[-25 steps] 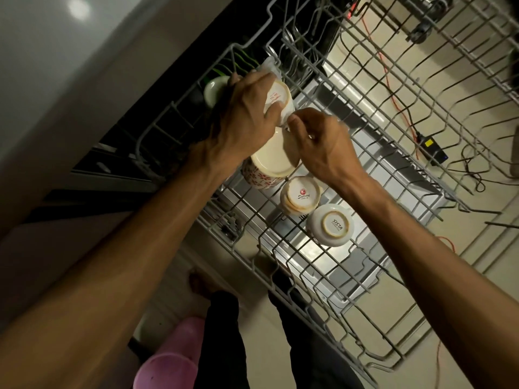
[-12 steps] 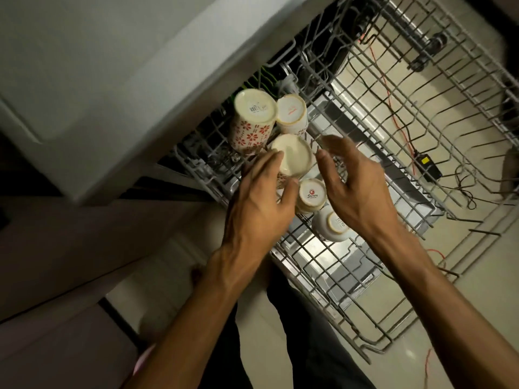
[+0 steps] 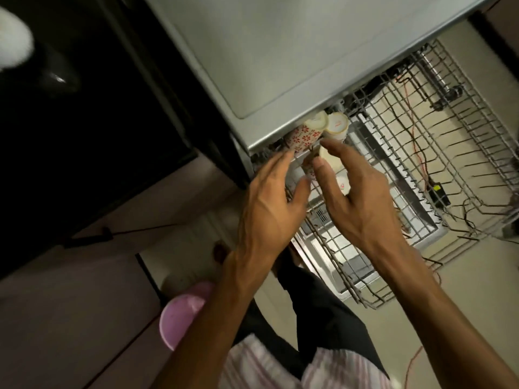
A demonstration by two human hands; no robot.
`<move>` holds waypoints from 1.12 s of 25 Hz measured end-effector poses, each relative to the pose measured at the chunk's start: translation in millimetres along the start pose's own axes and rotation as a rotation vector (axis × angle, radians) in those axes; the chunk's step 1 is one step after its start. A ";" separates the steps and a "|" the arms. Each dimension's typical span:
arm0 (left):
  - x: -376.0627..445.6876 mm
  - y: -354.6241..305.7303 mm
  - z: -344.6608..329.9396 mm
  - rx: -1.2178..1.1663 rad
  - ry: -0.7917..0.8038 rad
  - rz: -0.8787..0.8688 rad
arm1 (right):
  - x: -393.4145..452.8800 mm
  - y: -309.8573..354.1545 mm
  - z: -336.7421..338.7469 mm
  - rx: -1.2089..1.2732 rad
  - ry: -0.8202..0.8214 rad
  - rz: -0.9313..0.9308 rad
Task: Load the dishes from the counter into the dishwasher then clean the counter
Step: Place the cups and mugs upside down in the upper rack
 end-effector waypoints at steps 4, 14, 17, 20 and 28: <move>-11.8 -9.6 61.4 -0.033 -0.093 0.053 | 4.9 69.7 -8.9 0.053 0.056 0.121; -74.1 18.7 201.3 -0.161 -0.394 0.199 | -12.8 202.3 -47.1 0.099 0.161 0.263; -86.0 37.8 240.8 -0.198 -0.522 0.238 | -15.6 238.8 -73.4 0.111 0.238 0.297; -86.3 51.6 277.2 -0.219 -0.618 0.274 | -6.8 271.5 -103.1 0.100 0.283 0.359; -75.2 71.6 342.7 -0.277 -0.686 0.293 | 106.9 335.2 -207.7 -0.163 0.217 0.478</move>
Point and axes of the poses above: each hand's wrist, its own x-axis towards the middle knuckle, its own z-axis out of the back of the hand, y = z × x, the point moved 8 cm from there along x, towards the middle knuckle, and after that the axes turned 5 degrees about -y, right-handed, at the moved point
